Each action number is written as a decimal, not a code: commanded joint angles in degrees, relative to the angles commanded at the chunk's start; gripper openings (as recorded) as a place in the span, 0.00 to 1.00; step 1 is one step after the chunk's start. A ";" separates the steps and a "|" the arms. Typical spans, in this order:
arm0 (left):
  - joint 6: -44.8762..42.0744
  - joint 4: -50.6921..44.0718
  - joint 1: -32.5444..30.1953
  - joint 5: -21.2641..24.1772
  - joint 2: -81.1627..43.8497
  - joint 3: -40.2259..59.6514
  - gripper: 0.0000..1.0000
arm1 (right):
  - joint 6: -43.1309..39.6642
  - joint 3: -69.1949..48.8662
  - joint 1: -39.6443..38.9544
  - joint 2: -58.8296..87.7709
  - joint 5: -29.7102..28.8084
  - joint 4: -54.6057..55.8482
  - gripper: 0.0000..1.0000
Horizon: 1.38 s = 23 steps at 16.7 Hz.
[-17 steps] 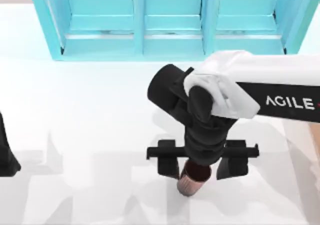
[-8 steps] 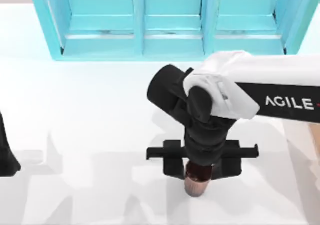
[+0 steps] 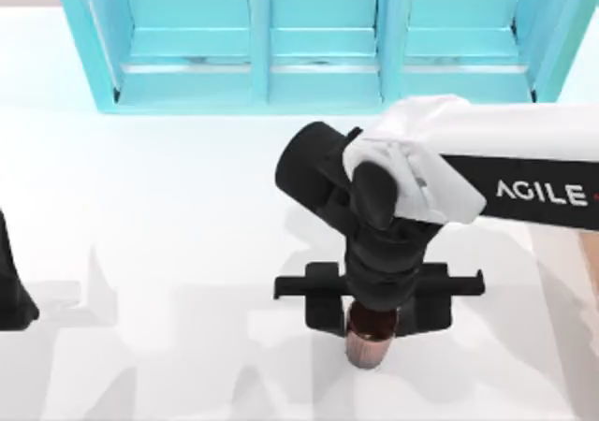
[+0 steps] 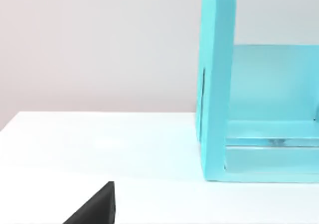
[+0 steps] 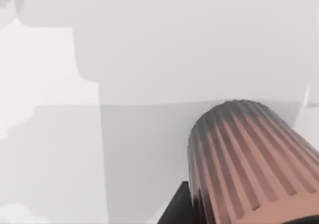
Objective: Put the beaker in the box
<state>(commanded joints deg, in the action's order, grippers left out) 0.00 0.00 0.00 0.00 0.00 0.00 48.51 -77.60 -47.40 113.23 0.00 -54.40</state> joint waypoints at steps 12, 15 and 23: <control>0.00 0.00 0.00 0.00 0.00 0.00 1.00 | -21.51 -8.45 18.20 -4.10 -1.39 -11.55 0.00; 0.00 0.00 0.00 0.00 0.00 0.00 1.00 | -32.80 -11.39 29.48 -6.07 -1.58 -16.26 0.00; 0.00 0.00 0.00 0.00 0.00 0.00 1.00 | -60.54 -16.60 59.73 -11.02 -1.48 -26.27 0.00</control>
<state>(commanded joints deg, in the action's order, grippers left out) 0.00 0.00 0.00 0.00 0.00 0.00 -12.02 -94.20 12.34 102.20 -1.48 -80.67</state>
